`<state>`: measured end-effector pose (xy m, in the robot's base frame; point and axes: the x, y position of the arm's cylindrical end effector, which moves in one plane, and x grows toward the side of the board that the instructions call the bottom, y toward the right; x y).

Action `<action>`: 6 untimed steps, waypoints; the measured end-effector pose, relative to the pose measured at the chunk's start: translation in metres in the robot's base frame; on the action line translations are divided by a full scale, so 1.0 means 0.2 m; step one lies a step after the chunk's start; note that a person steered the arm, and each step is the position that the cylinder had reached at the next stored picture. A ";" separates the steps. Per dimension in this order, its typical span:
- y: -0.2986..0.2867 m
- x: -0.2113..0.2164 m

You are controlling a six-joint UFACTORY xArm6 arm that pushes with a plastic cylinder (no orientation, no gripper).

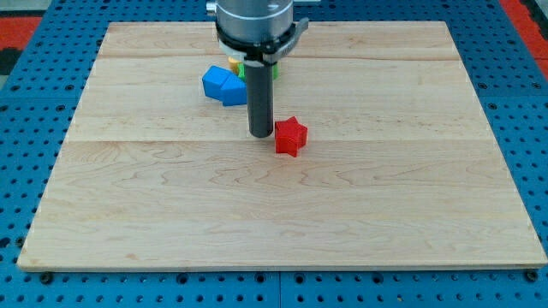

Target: Place the red star below the blue triangle

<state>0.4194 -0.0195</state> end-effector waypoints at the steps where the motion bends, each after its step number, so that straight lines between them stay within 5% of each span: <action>1: 0.29 -0.07; 3: 0.54 0.23; 4: 0.64 0.21; 6: 0.38 0.38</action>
<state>0.4954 0.0563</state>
